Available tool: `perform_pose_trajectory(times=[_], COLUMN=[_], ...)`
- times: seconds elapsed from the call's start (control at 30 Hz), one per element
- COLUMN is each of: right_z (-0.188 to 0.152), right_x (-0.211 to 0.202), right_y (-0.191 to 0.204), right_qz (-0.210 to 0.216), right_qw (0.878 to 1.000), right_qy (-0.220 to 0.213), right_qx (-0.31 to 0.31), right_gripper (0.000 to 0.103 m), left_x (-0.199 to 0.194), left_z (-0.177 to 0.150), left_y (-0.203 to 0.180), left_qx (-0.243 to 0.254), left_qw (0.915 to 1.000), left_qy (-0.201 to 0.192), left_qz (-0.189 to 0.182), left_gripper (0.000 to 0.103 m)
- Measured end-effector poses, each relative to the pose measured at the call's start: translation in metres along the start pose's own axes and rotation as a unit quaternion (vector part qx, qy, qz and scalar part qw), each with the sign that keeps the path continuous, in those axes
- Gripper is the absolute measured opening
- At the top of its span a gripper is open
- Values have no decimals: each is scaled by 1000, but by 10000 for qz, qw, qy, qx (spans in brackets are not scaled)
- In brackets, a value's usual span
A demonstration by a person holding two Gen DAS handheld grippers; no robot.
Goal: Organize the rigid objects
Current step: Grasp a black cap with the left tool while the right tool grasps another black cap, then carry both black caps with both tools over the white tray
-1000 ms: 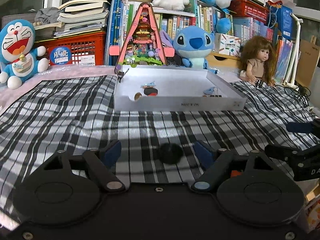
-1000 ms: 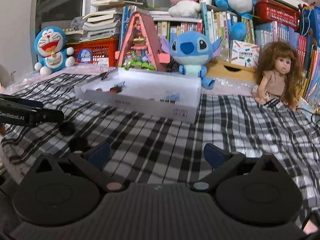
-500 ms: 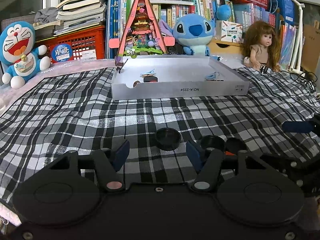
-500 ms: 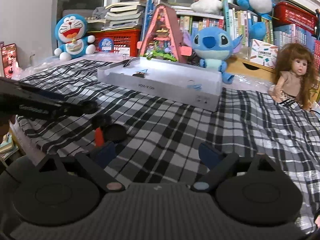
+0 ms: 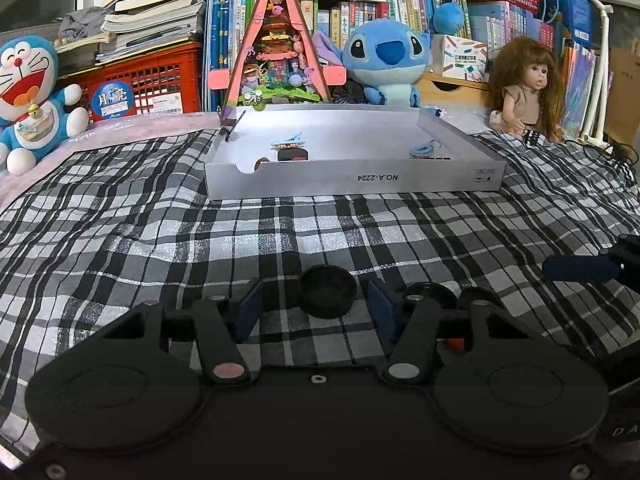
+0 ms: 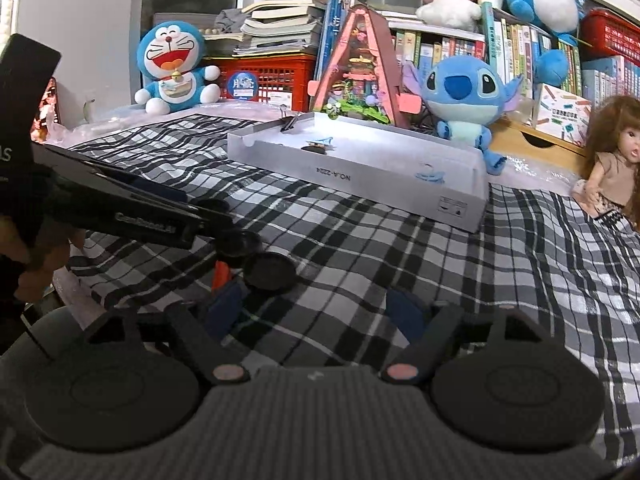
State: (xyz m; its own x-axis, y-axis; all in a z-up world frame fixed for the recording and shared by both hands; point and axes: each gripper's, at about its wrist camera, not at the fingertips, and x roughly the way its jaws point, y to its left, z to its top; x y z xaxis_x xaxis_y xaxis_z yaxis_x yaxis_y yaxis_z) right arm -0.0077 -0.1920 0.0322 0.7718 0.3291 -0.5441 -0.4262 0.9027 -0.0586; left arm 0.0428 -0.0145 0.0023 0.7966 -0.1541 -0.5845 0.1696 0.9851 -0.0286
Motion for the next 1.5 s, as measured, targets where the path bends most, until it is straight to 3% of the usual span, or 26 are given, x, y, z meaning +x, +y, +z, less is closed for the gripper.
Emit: perform_pose_trajectory(times=[0.27, 0.37, 0.53, 0.67, 1.03, 1.5], right_z=[3, 3, 3, 3, 22, 64], right_x=[4, 9, 10, 8, 13, 28], right_y=[9, 11, 10, 9, -17, -61], right_qz=[78, 125, 203, 207, -309, -782], right_qw=[9999, 9999, 9996, 9993, 9969, 9890], right_qy=[-73, -37, -17, -37, -150, -109], right_qx=[-74, -16, 187, 302, 706, 1250], right_gripper=[75, 64, 36, 36, 36, 36], left_x=[1, 1, 1, -2, 1, 18], left_z=[1, 0, -2, 0, 30, 74], left_y=[3, 1, -2, -1, 14, 32], left_qx=[-41, -16, 5, -81, -205, -377], left_qw=[10000, 10000, 9999, 9998, 9992, 9989], left_qy=[-15, -55, -117, -126, -105, -31], left_qz=[-29, -42, -51, -152, -318, -268], left_gripper=[40, 31, 30, 30, 30, 30])
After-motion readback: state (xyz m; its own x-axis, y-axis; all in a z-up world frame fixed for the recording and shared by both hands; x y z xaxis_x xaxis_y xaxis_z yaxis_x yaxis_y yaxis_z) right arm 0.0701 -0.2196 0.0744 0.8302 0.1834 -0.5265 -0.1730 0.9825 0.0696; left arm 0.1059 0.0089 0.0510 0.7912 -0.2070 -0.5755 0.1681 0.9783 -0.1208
